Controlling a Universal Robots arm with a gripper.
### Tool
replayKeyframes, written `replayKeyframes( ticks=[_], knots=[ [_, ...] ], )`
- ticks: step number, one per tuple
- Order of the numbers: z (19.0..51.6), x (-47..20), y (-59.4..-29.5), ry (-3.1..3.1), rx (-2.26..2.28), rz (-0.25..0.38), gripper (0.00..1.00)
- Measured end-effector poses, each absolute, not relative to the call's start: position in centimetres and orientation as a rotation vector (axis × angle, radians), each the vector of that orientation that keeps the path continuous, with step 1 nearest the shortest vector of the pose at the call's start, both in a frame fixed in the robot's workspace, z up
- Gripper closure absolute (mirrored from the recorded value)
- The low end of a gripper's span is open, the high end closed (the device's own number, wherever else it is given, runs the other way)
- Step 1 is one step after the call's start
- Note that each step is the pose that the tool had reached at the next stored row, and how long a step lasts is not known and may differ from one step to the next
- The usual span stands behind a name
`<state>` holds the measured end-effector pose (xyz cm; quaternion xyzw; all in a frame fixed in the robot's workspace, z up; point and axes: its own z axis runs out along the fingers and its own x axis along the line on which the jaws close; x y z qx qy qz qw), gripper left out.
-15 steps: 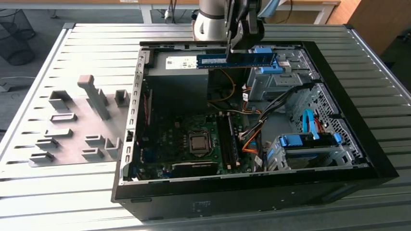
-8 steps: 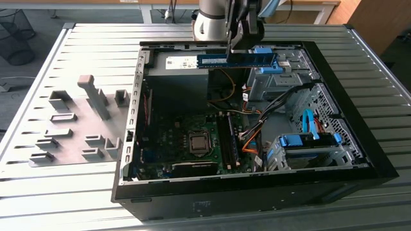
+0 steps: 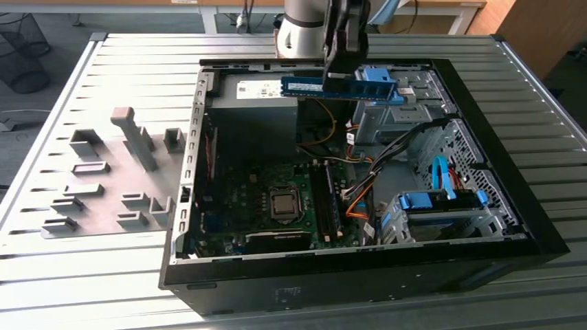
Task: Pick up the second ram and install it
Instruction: 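Insert the second ram into the second slot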
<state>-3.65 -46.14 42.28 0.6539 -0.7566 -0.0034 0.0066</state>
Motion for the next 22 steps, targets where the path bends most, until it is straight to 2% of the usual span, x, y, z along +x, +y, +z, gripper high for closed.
replayKeyframes(
  ticks=[22],
  knots=[
    [41.9, -3.66, -46.14, -2.641, 1.675, -0.01, 0.86]
  ],
)
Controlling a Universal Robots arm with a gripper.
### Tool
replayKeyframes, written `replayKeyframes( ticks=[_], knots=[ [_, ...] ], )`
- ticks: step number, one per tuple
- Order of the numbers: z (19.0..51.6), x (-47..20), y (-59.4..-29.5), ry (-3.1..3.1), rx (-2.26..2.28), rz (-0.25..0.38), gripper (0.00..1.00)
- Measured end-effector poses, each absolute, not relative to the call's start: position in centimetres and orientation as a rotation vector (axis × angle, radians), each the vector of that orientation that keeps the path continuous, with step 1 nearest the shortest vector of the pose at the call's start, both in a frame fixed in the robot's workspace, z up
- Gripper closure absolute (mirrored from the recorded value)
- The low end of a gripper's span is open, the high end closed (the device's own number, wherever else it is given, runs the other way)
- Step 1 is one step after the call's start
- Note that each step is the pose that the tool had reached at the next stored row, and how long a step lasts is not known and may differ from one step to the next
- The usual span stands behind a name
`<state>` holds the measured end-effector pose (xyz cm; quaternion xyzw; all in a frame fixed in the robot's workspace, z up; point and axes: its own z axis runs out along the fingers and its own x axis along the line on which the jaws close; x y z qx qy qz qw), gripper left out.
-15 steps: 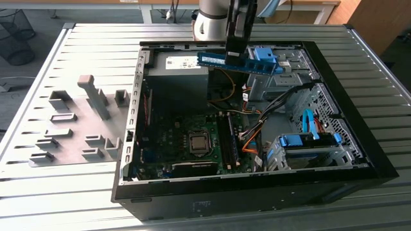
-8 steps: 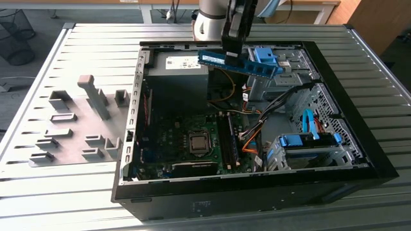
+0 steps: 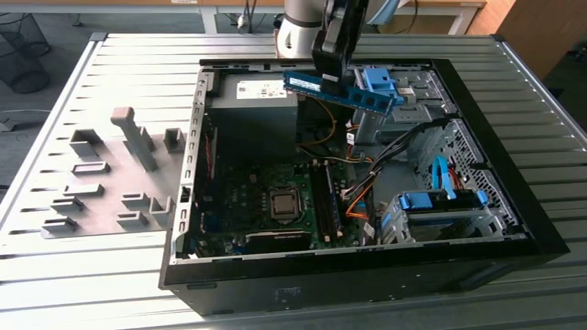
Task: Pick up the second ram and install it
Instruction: 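Insert the second ram into the second slot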
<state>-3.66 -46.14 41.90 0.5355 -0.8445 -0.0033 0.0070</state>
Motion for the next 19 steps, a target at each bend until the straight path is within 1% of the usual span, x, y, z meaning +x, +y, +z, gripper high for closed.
replayKeyframes(
  ticks=[8, 19],
  knots=[
    [41.9, -3.67, -46.14, -2.653, 1.656, -0.011, 0.86],
    [41.73, -3.67, -46.14, -2.8, 1.396, -0.013, 0.86]
  ],
)
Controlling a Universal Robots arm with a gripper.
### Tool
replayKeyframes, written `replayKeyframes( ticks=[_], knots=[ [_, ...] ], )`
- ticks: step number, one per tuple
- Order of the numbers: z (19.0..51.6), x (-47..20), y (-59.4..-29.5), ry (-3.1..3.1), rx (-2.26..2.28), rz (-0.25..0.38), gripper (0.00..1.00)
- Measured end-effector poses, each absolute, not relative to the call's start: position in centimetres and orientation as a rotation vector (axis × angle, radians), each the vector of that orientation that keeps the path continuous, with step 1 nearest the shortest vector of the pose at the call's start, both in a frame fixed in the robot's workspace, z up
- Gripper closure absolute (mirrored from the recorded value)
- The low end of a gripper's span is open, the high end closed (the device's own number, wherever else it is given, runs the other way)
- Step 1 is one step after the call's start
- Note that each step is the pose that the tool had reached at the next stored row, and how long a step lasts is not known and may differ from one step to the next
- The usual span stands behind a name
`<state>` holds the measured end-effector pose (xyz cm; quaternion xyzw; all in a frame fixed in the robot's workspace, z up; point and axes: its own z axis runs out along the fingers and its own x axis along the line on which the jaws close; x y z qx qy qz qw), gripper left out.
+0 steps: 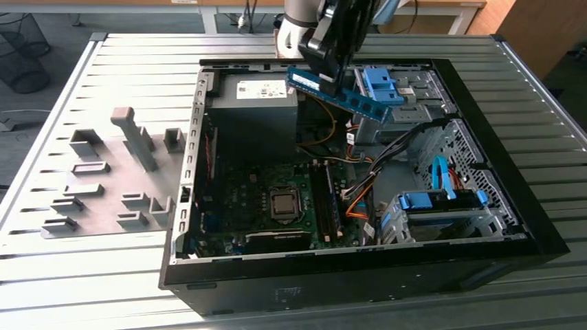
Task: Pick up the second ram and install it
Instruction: 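Insert the second ram into the second slot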
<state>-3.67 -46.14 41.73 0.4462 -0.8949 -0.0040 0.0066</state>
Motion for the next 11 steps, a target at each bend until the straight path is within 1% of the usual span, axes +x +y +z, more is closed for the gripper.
replayKeyframes(
  ticks=[6, 11],
  knots=[
    [41.64, -3.67, -46.14, -2.871, 1.244, -0.014, 0.86],
    [41.63, -3.67, -46.14, -2.88, 1.224, -0.014, 0.86]
  ],
)
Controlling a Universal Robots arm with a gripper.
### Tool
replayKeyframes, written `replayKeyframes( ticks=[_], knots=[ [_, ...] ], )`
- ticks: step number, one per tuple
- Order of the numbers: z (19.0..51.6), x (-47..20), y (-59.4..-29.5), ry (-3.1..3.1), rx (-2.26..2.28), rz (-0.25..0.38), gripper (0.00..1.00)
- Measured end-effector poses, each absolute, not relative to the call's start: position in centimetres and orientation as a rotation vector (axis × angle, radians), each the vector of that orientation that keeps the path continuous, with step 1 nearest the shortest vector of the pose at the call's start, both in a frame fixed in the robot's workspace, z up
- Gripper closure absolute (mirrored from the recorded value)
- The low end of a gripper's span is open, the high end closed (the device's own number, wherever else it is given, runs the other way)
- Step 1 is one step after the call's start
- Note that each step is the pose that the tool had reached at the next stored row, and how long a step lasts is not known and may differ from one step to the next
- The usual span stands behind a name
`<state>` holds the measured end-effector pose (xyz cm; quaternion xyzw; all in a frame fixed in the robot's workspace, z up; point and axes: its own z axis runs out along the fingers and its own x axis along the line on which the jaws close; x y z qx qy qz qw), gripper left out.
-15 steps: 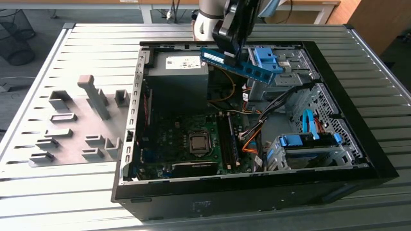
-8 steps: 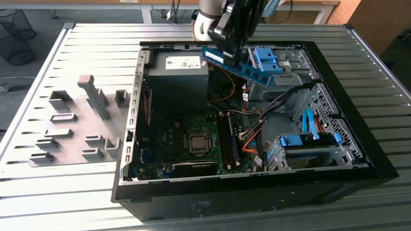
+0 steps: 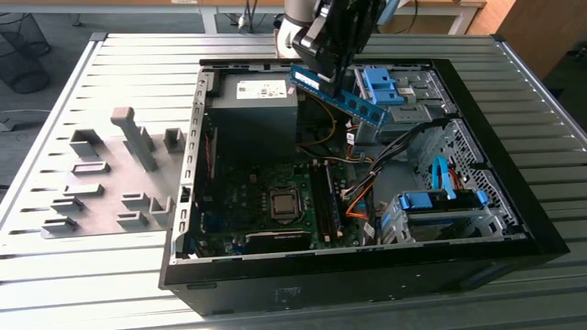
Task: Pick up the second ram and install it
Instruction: 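Insert the second ram into the second slot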
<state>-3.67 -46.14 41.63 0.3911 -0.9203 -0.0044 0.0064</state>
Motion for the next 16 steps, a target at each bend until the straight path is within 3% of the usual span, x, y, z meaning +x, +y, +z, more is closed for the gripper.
replayKeyframes(
  ticks=[16],
  knots=[
    [41.4, -3.68, -46.14, -2.993, 0.913, -0.015, 0.86]
  ],
)
